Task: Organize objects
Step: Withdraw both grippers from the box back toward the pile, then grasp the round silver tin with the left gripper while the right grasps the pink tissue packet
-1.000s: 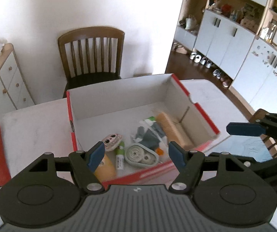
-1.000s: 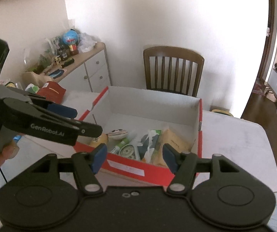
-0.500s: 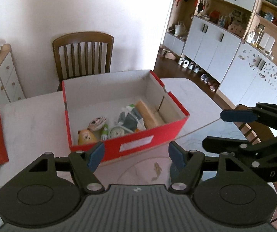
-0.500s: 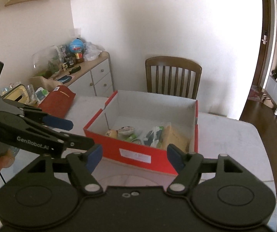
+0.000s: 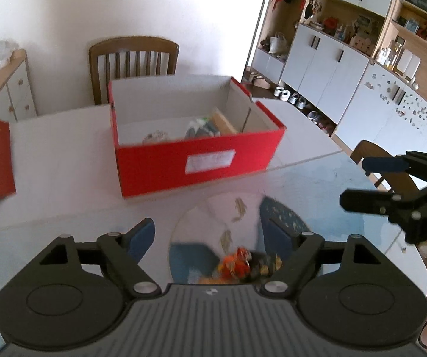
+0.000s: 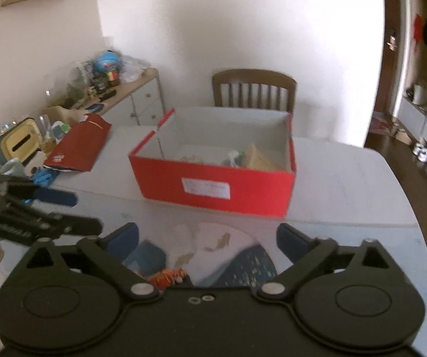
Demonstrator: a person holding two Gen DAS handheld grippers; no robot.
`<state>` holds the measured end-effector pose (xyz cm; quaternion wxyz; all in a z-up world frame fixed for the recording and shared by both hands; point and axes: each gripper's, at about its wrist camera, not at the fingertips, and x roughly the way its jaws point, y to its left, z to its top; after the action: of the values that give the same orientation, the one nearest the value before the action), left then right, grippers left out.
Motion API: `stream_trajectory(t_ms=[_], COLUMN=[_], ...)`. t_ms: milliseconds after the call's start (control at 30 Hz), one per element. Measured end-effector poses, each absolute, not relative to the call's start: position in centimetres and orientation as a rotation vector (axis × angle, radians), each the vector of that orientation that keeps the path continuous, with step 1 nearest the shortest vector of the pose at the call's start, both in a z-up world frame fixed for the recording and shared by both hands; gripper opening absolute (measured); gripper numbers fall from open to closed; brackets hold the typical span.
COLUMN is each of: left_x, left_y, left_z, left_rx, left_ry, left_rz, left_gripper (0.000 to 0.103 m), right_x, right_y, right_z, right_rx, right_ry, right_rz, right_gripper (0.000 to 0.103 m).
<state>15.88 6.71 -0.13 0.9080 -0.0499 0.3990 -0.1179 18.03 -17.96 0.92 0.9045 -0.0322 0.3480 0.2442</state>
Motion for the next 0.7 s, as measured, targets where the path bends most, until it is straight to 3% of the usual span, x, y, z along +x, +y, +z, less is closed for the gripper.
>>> stream_trajectory(t_ms=[500, 567, 700], left_x=[11.1, 10.7, 9.7], left_y=[5.3, 5.1, 4.5], left_z=[-7.1, -7.9, -9.4], left_rx=[-0.122, -0.124, -0.090], left_ry=[0.912, 0.922, 0.909], left_rz=[-0.251, -0.246, -0.249], left_gripper=[0.091, 0.103, 0.103], right_x=[13.9, 13.5, 13.0], right_y=[-17.9, -17.6, -17.2], right_z=[-4.6, -5.1, -6.2], right_rx=[-0.083, -0.092, -0.104], right_ry=[0.840, 0.851, 0.873], right_rz=[0.483, 0.484, 0.484], right_gripper=[0.101, 0.101, 0.100])
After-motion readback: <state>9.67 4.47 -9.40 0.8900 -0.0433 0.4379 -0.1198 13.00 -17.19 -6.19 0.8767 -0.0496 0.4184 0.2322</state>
